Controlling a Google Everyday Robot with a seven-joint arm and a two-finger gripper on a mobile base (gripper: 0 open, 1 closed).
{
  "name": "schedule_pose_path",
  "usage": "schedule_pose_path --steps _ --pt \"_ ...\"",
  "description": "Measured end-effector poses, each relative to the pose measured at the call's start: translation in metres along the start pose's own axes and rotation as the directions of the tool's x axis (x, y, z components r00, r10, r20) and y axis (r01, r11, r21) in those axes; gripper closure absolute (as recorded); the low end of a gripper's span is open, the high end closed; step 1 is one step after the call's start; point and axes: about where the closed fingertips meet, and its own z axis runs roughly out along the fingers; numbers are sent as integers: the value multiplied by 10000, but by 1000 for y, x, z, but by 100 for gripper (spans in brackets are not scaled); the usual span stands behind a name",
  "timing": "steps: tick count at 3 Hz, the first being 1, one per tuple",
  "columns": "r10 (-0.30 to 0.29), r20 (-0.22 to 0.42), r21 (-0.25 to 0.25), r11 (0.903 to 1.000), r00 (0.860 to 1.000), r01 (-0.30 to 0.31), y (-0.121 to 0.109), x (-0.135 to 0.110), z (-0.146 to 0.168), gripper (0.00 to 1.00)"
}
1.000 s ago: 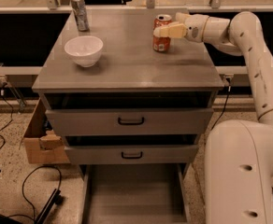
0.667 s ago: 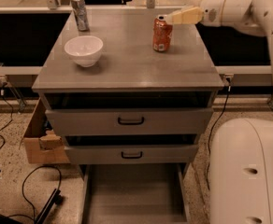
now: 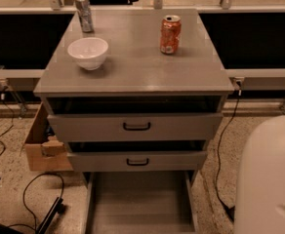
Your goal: Pick coke can from bottom drawer and place on counter
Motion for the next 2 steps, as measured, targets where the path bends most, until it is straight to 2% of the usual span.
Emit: schedule_pose_path --steps 1,2 --pt "153 -943 1002 9949 9954 -58 23 -6 -49 0" --pt "34 -1000 1285 9917 9950 95 35 -10 -68 0"
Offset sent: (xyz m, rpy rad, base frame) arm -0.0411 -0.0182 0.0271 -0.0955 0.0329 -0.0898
